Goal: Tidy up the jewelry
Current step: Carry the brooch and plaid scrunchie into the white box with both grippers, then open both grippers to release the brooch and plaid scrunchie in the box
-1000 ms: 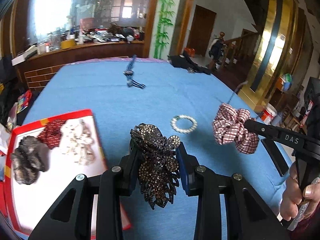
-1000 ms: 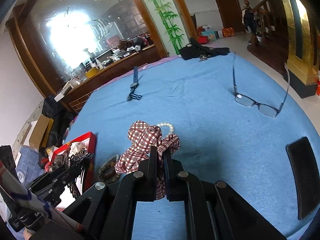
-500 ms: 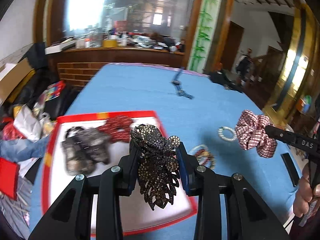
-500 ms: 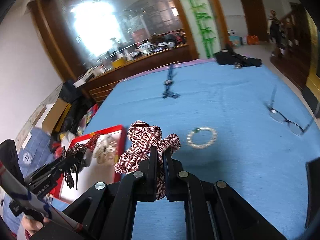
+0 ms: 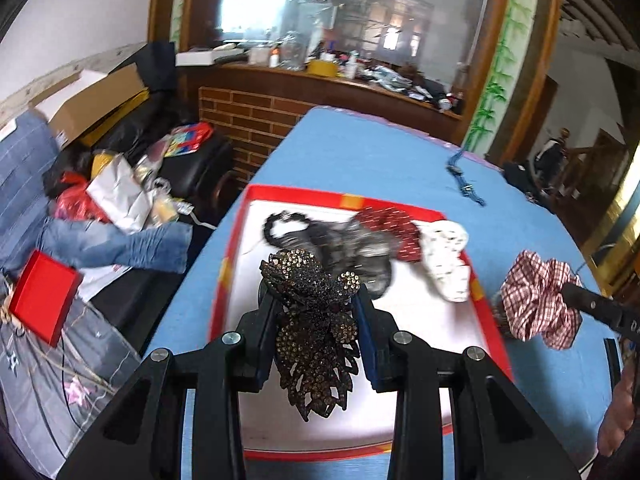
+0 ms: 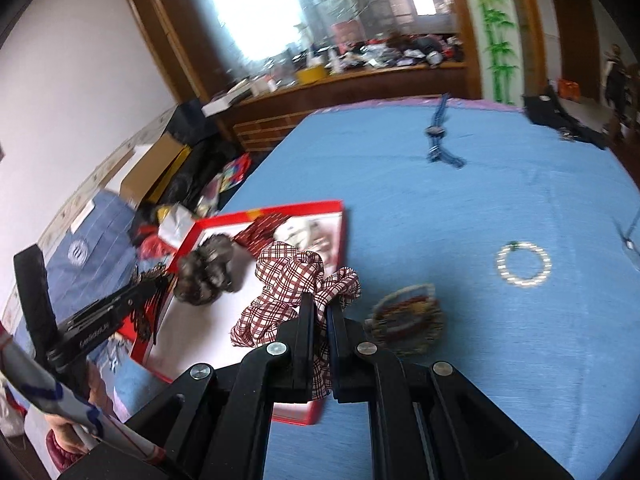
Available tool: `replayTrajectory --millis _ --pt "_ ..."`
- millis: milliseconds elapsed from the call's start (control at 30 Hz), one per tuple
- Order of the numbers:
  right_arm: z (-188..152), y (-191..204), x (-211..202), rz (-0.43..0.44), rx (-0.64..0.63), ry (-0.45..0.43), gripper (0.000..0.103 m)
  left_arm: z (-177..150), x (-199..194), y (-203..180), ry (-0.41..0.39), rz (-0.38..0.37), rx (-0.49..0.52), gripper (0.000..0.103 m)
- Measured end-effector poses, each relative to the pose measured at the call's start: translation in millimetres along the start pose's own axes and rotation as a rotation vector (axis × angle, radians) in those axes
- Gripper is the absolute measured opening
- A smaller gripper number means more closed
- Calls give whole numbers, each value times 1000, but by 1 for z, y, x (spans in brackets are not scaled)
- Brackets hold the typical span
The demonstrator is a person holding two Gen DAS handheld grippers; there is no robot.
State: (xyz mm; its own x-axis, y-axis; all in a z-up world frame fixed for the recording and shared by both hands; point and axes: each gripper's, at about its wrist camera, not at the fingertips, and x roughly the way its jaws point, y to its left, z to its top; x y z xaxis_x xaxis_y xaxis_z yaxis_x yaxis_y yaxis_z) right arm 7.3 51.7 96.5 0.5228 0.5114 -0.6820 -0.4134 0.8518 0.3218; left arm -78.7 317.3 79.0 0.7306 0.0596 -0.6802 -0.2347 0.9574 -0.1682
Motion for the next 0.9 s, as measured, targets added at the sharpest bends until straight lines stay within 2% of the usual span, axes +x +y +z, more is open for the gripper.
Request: replayTrajectory --millis 233,500,900 --pt "-4 30 40 35 -52 68 7 -5 19 10 45 19 0 34" --pt "-3 53 79 14 -92 104 7 -6 34 11 66 14 7 34" --pt "-1 58 112 -39 -99 137 8 -1 50 14 72 21 12 34"
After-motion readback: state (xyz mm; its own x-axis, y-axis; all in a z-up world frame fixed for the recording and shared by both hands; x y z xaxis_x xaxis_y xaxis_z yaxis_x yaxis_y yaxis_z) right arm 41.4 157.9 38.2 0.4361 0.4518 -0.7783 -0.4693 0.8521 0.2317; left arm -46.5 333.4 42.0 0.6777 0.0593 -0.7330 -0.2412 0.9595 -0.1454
